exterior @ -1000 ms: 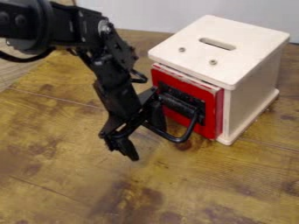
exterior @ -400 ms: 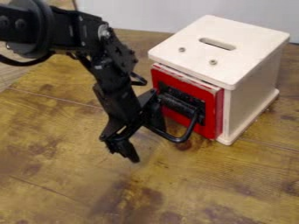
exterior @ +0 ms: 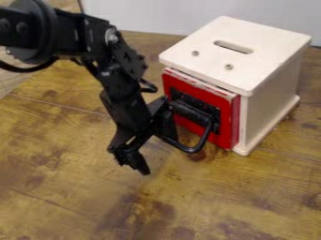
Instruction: Open the drawer
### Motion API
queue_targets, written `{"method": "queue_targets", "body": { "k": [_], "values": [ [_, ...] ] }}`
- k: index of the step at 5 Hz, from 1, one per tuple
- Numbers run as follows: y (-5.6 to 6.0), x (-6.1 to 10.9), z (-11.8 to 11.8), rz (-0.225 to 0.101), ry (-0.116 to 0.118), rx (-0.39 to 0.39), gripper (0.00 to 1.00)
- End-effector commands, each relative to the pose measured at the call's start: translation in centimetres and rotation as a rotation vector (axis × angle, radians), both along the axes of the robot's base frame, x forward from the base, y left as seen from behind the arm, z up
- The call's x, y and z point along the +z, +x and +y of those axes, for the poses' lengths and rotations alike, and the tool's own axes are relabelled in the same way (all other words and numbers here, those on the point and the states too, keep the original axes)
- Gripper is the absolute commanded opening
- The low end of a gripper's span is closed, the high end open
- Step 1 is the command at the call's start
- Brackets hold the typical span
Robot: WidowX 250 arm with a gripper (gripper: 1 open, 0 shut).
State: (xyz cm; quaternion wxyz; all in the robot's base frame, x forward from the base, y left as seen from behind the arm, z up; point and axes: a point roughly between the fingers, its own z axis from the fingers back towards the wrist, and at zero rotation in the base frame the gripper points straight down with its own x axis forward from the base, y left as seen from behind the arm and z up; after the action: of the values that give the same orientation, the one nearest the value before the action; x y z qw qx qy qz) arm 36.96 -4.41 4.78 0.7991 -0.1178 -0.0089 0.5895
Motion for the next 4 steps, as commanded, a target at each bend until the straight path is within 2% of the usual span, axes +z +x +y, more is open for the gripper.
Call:
{"method": "queue_targets", "body": {
  "k": [1,2,3,4],
  "values": [
    [0.43,1.95,-0.7,-0.06,-0.008,-0.005,1.0],
    [0.45,1.99,-0.78,-0.065,-0.011,-0.002,1.0],
    [0.5,2.18,-0.92,-0.068,-0.016,0.001,0.0],
    [0.52,2.2,-0.87,-0.065,-0.019,0.008,0.0]
  ]
}}
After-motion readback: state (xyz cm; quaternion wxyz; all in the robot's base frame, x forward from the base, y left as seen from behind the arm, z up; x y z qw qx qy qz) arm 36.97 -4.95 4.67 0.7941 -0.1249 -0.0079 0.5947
